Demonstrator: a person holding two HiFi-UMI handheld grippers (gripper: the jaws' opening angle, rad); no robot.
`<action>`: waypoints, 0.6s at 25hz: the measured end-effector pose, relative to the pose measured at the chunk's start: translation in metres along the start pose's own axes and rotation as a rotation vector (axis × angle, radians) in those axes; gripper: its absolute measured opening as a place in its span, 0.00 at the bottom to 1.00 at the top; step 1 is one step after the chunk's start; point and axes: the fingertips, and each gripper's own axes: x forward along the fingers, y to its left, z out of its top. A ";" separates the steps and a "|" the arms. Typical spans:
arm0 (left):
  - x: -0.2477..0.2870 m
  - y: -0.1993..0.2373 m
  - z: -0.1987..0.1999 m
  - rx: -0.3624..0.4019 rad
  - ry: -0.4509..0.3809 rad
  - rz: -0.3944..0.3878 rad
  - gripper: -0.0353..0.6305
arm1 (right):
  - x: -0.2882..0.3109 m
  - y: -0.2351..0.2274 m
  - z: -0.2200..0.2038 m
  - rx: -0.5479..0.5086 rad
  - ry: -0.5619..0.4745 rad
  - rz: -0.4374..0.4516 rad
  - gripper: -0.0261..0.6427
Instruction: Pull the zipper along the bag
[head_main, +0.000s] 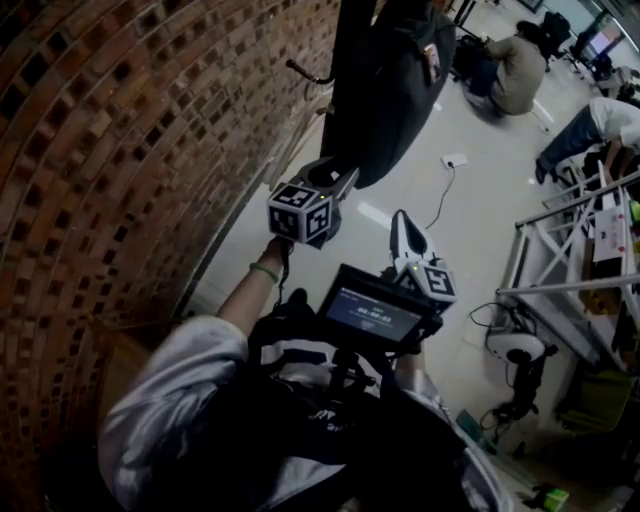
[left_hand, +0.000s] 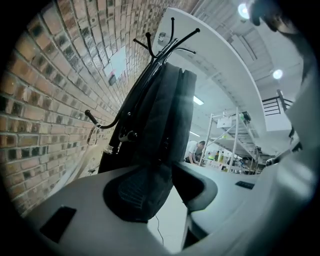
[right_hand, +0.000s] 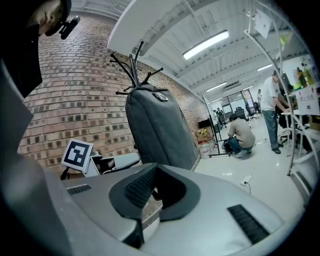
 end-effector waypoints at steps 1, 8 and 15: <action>0.001 -0.001 0.003 0.006 -0.002 -0.012 0.25 | 0.001 -0.001 0.000 -0.001 0.000 -0.008 0.05; 0.007 -0.005 0.010 0.046 0.023 -0.046 0.25 | 0.007 -0.005 0.000 -0.007 -0.004 -0.041 0.05; 0.015 0.004 0.006 0.090 -0.034 -0.077 0.16 | 0.014 -0.005 0.000 0.000 -0.010 -0.055 0.05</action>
